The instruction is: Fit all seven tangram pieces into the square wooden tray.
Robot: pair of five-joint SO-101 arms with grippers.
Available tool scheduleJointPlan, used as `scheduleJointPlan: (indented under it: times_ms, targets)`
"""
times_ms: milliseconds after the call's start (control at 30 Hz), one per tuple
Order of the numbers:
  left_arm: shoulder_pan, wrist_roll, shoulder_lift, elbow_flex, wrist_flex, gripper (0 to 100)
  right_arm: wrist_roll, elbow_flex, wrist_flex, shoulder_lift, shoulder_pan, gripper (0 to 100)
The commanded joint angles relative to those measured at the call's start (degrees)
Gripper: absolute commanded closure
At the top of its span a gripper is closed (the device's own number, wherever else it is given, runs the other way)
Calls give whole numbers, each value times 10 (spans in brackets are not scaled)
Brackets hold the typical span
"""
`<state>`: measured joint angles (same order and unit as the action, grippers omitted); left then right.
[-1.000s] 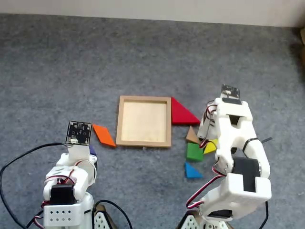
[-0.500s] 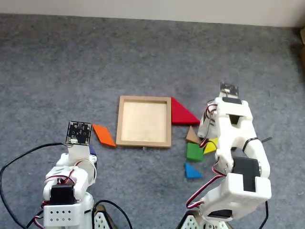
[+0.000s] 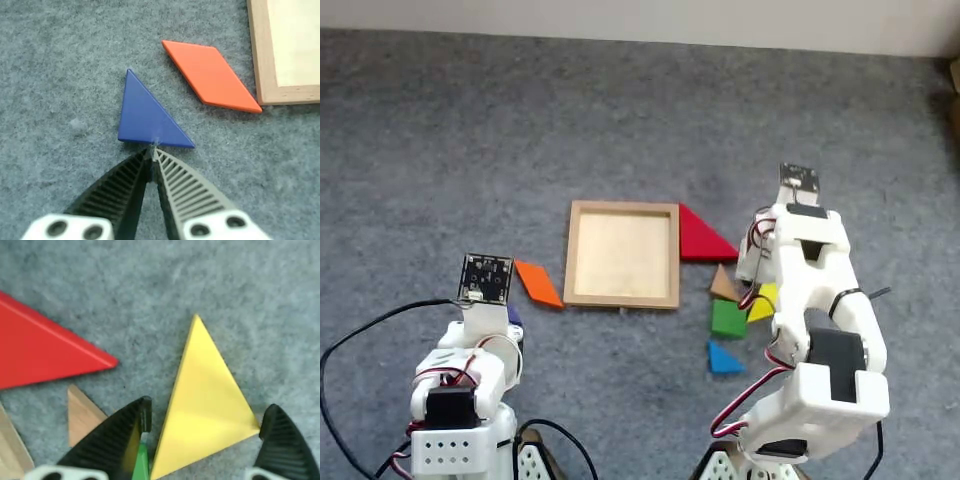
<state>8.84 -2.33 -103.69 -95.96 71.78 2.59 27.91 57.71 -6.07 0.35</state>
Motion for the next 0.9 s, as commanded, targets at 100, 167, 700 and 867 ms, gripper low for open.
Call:
scheduleJointPlan:
  times_ms: [100,167,700,867]
  targets:
    - [5,5,0,-12,2,974,-7,-5,-12,5,5,690]
    - [5,5,0,-12,2,974,-4,-4,-11,6,5,706]
    - [5,5,0,-12,2,974,18,-44,111,7,7,635]
    - [5,5,0,-12,2,974,23,-39,109,6,4,621]
